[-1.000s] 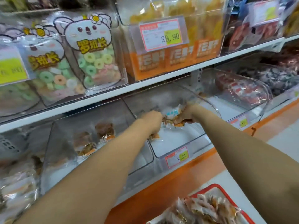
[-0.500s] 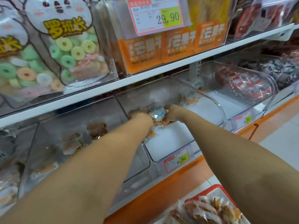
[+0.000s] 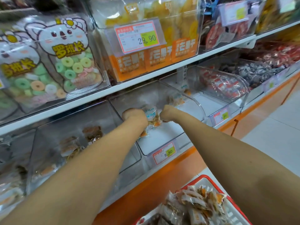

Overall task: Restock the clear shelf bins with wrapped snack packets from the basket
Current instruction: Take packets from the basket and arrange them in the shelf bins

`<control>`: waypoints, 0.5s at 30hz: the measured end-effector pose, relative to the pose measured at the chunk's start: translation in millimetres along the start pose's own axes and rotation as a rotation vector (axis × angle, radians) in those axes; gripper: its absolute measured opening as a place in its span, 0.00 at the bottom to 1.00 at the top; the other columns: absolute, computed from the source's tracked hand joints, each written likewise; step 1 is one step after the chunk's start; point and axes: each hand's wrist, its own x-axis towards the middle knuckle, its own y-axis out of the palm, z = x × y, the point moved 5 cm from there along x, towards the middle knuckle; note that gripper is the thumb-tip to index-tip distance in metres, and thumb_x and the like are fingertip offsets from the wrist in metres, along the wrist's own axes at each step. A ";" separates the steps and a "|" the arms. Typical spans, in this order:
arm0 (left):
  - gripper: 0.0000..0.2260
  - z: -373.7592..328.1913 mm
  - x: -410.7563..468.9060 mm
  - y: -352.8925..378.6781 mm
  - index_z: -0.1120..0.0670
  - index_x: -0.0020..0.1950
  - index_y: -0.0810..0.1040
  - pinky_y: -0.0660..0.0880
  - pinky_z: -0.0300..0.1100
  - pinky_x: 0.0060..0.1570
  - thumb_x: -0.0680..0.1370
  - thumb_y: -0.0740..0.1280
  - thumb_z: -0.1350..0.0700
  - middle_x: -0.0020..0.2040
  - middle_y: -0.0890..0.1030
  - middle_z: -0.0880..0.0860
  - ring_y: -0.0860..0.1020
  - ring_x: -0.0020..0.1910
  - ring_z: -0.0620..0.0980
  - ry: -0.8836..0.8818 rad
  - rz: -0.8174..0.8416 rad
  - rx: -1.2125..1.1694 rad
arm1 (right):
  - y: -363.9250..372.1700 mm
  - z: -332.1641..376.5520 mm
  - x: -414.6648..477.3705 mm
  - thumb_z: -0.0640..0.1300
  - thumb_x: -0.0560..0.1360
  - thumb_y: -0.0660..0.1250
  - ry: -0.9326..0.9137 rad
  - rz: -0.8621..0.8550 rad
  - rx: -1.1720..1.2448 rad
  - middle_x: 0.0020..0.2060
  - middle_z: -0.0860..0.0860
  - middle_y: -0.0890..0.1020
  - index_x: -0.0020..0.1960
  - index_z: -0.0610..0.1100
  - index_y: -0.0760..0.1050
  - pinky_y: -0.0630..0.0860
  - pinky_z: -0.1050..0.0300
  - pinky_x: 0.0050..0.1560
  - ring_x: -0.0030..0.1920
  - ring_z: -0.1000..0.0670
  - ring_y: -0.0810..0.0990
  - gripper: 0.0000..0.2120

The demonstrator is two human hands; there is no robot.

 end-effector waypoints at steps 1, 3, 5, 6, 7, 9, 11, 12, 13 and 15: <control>0.12 -0.5 -4.0 -3.8 0.56 0.60 0.76 0.71 0.42 0.47 0.77 0.65 0.57 0.58 0.78 0.53 0.77 0.58 0.54 0.038 -0.056 -0.094 | -5.3 -1.2 -4.5 0.36 0.79 0.58 -0.007 -0.060 0.059 0.35 0.45 0.69 0.38 0.37 0.62 0.66 0.62 0.33 0.41 0.45 0.70 0.12; 0.09 2.1 -30.5 -16.6 0.57 0.55 0.78 0.73 0.44 0.45 0.78 0.65 0.55 0.53 0.80 0.56 0.78 0.53 0.57 0.130 -0.207 -0.312 | -13.2 -3.9 -23.1 0.42 0.80 0.60 -0.068 -0.132 0.138 0.43 0.41 0.78 0.45 0.32 0.74 0.72 0.57 0.39 0.45 0.42 0.77 0.13; 0.10 7.1 -72.6 -26.0 0.56 0.42 0.75 0.71 0.45 0.38 0.78 0.63 0.51 0.40 0.79 0.55 0.78 0.42 0.55 0.241 -0.385 -0.532 | -21.0 -8.3 -51.4 0.46 0.79 0.62 -0.195 -0.224 0.180 0.42 0.38 0.82 0.45 0.32 0.77 0.77 0.51 0.43 0.42 0.42 0.80 0.16; 0.14 12.3 -93.8 -25.5 0.55 0.36 0.71 0.68 0.45 0.34 0.79 0.63 0.49 0.33 0.76 0.53 0.75 0.36 0.53 0.277 -0.444 -0.617 | -22.6 -10.3 -67.9 0.47 0.79 0.63 -0.234 -0.257 0.160 0.37 0.38 0.82 0.42 0.32 0.78 0.76 0.52 0.39 0.36 0.43 0.79 0.18; 0.18 17.0 -116.4 -21.8 0.54 0.32 0.66 0.65 0.45 0.32 0.79 0.62 0.48 0.28 0.71 0.51 0.72 0.31 0.51 0.315 -0.477 -0.700 | -22.8 -12.7 -83.7 0.49 0.79 0.64 -0.278 -0.278 0.134 0.31 0.40 0.80 0.39 0.33 0.78 0.74 0.56 0.34 0.31 0.45 0.76 0.20; 0.21 21.6 -155.0 -4.6 0.53 0.30 0.61 0.62 0.46 0.30 0.80 0.62 0.48 0.25 0.64 0.50 0.67 0.27 0.50 0.367 -0.476 -0.819 | -16.7 -19.8 -115.1 0.50 0.78 0.64 -0.306 -0.237 0.070 0.24 0.48 0.74 0.35 0.35 0.78 0.64 0.65 0.25 0.25 0.50 0.70 0.21; 0.21 17.9 -175.8 27.4 0.53 0.30 0.61 0.61 0.46 0.31 0.80 0.62 0.49 0.26 0.63 0.50 0.64 0.27 0.49 0.379 -0.368 -0.901 | 2.4 -34.2 -134.9 0.50 0.78 0.65 -0.295 -0.128 0.004 0.25 0.52 0.74 0.36 0.35 0.78 0.65 0.66 0.26 0.27 0.52 0.71 0.20; 0.20 14.3 -181.2 47.3 0.53 0.30 0.62 0.62 0.45 0.32 0.80 0.63 0.50 0.27 0.64 0.50 0.64 0.28 0.48 0.358 -0.291 -0.920 | 18.5 -42.9 -142.2 0.49 0.77 0.65 -0.283 -0.049 -0.049 0.28 0.51 0.77 0.39 0.36 0.78 0.68 0.63 0.31 0.31 0.51 0.74 0.17; 0.19 10.0 -184.0 69.4 0.53 0.31 0.63 0.63 0.44 0.32 0.79 0.63 0.49 0.28 0.65 0.50 0.64 0.28 0.48 0.331 -0.215 -0.925 | 36.0 -53.3 -147.0 0.48 0.77 0.66 -0.261 0.028 -0.105 0.34 0.49 0.79 0.42 0.37 0.79 0.70 0.60 0.35 0.37 0.49 0.77 0.15; 0.17 -1.9 -190.4 115.8 0.52 0.33 0.68 0.67 0.43 0.34 0.79 0.63 0.48 0.30 0.69 0.49 0.68 0.30 0.47 0.281 -0.043 -0.906 | 76.2 -76.8 -153.4 0.46 0.76 0.66 -0.187 0.161 -0.234 0.47 0.46 0.82 0.53 0.40 0.78 0.73 0.57 0.44 0.48 0.46 0.79 0.10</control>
